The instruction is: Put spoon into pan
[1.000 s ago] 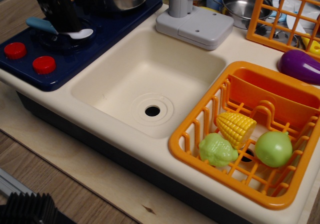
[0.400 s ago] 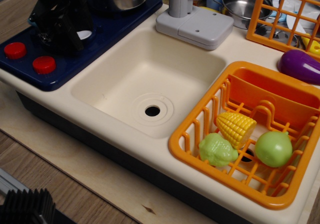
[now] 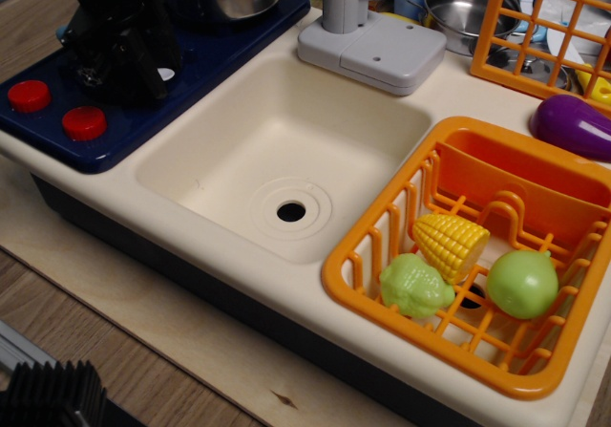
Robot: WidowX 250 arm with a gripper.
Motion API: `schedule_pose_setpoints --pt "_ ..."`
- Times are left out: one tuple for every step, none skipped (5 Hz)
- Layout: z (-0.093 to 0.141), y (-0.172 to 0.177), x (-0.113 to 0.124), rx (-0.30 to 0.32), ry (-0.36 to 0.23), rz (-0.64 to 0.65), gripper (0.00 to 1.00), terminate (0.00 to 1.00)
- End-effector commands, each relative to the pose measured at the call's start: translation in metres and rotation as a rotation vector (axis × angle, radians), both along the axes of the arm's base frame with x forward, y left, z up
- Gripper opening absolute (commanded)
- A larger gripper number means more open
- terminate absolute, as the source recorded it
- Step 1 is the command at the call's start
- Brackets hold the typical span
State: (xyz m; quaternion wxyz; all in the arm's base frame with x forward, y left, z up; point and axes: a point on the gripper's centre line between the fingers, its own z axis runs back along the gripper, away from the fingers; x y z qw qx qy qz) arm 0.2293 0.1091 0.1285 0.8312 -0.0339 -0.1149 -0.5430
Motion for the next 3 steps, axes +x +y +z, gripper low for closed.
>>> schedule_pose_setpoints --pt "0.06 0.002 0.02 0.147 -0.068 -0.094 0.0 0.0" --pt "0.08 0.008 0.042 0.203 -0.11 -0.208 0.0 0.0" --pt "0.089 0.012 0.072 0.25 -0.184 -0.338 0.0 0.0"
